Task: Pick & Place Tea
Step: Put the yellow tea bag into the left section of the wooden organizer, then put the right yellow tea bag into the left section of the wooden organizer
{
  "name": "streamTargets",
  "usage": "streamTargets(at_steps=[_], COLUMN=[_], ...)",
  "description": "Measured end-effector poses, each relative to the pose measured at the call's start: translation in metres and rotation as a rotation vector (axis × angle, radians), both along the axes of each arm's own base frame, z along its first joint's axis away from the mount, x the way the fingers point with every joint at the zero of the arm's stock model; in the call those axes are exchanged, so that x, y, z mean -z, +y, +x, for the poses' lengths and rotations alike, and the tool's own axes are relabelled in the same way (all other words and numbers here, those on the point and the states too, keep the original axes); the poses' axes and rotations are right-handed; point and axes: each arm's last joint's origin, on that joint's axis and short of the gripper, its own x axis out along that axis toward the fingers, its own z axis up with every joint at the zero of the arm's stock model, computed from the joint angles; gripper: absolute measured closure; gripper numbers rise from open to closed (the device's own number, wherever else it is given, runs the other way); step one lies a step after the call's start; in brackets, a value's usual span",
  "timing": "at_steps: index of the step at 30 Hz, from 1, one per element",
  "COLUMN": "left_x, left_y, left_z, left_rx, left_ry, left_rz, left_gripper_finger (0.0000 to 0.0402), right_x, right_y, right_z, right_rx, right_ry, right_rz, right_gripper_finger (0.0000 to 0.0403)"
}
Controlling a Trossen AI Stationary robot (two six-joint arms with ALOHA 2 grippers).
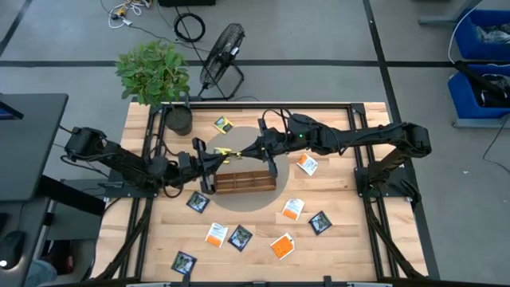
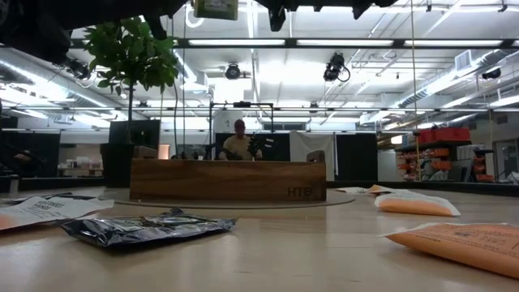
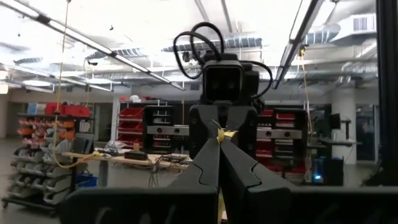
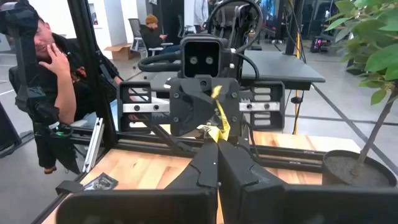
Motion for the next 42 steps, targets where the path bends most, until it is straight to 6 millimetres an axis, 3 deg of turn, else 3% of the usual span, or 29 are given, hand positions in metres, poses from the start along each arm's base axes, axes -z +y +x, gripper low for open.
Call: streamTargets(at_steps=[6, 14, 17, 20, 27, 32, 37, 42], left_x=[0.0, -0.001, -0.001, 0.0, 0.0, 0.0, 0.001, -0.002], left_y=[-0.009, -0.018, -0.018, -0.018, -0.022, -0.023, -0.022, -0.024], left_z=[-0.004, -0.009, -0.009, -0.009, -0.01, -0.011, -0.011, -0.015], left_rx=[-0.073, -0.103, -0.12, -0.145, -0.143, -0.143, -0.153, -0.175], left_ry=[0.034, 0.056, 0.065, 0.081, 0.091, 0.094, 0.092, 0.089], left_rz=[-0.013, -0.017, 0.002, 0.02, 0.047, 0.054, -0.016, -0.062], left_gripper_finger=[0.0373, 0.0255, 0.0227, 0.0241, 0.0333, 0.0375, 0.0386, 0.0351], right_x=[0.001, -0.002, -0.001, 0.002, 0.004, 0.004, 0.003, -0.021], right_y=[0.0, 0.0, 0.0, 0.0, 0.0, 0.0, 0.001, -0.003], right_z=[-0.002, -0.006, -0.007, -0.007, -0.008, -0.008, -0.012, -0.031], right_rx=[0.002, 0.001, 0.001, 0.001, 0.001, 0.001, 0.002, 0.016], right_ry=[0.035, 0.039, 0.051, 0.089, 0.113, 0.111, 0.136, 0.081], right_rz=[-0.001, -0.011, -0.009, -0.004, -0.001, -0.001, 0.008, 0.005], right_gripper_finger=[0.0402, 0.0403, 0.0403, 0.0403, 0.0403, 0.0403, 0.0393, 0.0343])
